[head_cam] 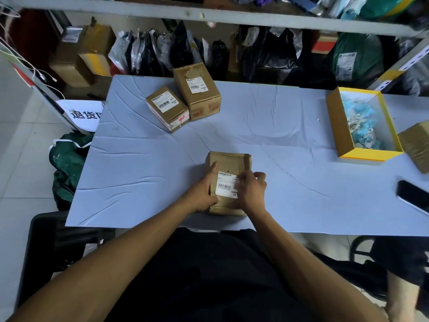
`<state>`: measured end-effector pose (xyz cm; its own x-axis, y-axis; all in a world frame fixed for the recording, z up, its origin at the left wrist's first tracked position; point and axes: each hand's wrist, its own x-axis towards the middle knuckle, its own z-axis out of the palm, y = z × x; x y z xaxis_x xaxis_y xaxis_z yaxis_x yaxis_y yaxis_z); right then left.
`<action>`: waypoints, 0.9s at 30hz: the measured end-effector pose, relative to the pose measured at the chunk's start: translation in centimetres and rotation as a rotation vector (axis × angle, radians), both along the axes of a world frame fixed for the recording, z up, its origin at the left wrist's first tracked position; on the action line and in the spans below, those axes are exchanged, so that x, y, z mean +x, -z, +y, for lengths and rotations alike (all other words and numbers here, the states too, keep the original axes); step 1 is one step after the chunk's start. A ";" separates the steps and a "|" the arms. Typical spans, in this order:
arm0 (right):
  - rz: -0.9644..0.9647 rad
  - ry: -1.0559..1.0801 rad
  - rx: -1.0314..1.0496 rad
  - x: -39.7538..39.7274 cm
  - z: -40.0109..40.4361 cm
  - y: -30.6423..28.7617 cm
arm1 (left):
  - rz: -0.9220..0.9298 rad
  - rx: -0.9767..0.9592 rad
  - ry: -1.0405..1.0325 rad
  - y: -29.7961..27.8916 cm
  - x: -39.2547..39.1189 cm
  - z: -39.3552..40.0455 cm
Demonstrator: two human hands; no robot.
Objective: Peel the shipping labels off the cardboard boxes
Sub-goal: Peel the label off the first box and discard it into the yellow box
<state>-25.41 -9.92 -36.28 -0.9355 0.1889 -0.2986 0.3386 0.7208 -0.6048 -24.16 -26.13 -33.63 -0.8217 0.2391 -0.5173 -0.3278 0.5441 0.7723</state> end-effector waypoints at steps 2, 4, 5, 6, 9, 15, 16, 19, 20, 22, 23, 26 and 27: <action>-0.011 -0.012 -0.020 -0.1 0.2 -0.1 | 0.007 -0.009 0.001 -0.1 0.1 0.1; -0.015 -0.035 -0.015 -0.2 0.3 0.0 | 0.005 -0.009 -0.006 -0.2 0.0 0.1; -0.018 -0.040 -0.015 -0.2 0.3 0.0 | 0.005 -0.009 -0.011 -0.1 0.0 0.0; -0.019 -0.044 -0.016 -0.3 0.4 0.0 | 0.011 -0.016 -0.016 -0.1 0.1 0.0; -0.025 -0.048 -0.023 -0.5 0.6 -0.1 | 0.027 -0.030 -0.010 0.0 0.1 0.0; -0.071 -0.067 -0.011 -1.2 0.8 -0.5 | 0.030 -0.042 -0.024 0.3 0.2 0.1; -0.076 -0.078 -0.006 -1.3 0.8 -0.6 | 0.034 -0.043 -0.027 0.4 0.2 0.1; -0.071 -0.080 -0.007 -1.4 0.7 -0.5 | 0.042 -0.053 -0.029 0.8 0.1 0.1; -0.067 -0.081 -0.004 -1.4 0.8 -0.4 | 0.043 -0.054 -0.035 0.9 0.1 0.1; -0.073 -0.072 -0.013 -1.3 0.9 -0.4 | 0.036 -0.043 -0.042 1.1 0.3 0.1; -0.085 -0.065 -0.022 -1.3 0.8 -0.3 | 0.035 -0.038 -0.046 1.2 0.4 0.1; -0.082 -0.073 -0.049 -0.7 0.8 -0.2 | 0.042 -0.037 -0.049 1.5 0.3 0.0; -0.056 -0.058 -0.084 -0.3 0.9 -0.1 | 0.042 -0.034 -0.047 1.5 0.3 0.0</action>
